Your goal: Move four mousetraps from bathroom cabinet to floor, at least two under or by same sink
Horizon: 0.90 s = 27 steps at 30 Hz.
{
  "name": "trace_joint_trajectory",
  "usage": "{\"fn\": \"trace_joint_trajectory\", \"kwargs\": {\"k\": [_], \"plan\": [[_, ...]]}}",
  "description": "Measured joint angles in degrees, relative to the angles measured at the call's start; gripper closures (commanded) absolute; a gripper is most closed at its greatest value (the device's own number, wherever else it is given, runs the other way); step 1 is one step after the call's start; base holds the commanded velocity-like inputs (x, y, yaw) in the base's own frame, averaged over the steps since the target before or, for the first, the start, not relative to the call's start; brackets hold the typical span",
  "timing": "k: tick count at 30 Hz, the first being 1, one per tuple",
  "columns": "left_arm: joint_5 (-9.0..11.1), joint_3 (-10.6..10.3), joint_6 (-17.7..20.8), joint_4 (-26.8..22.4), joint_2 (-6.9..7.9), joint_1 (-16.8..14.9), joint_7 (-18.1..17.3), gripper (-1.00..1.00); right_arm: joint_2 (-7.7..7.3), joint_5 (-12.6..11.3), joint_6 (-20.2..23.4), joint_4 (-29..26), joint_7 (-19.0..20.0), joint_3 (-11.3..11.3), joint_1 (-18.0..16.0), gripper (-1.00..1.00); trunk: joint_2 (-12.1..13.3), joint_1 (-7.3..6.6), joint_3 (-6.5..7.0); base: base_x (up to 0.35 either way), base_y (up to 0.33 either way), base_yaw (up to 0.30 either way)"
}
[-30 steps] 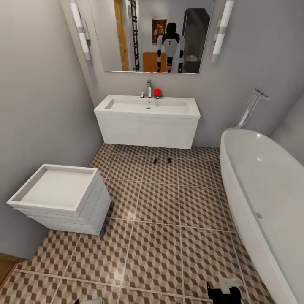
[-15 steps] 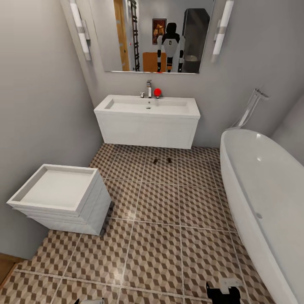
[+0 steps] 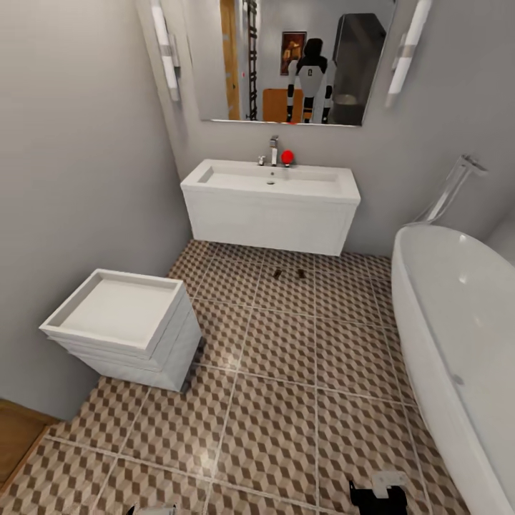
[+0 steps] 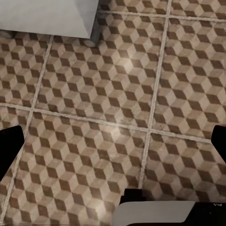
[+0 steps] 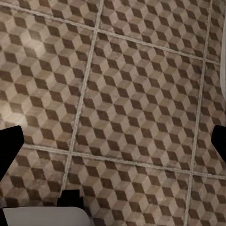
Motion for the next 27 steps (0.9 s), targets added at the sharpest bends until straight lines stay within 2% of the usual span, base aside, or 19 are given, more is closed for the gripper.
{"fn": "trace_joint_trajectory", "kwargs": {"k": [27], "plan": [[0.0, 0.0, 0.0, 0.0, 0.0, 0.0, 0.0, -1.0, 0.0, 0.0, 0.0, 0.0, 0.0, 0.0, 0.0, -1.0, 0.0, 0.0, 0.0, 0.0, 0.0, 0.255]]}}
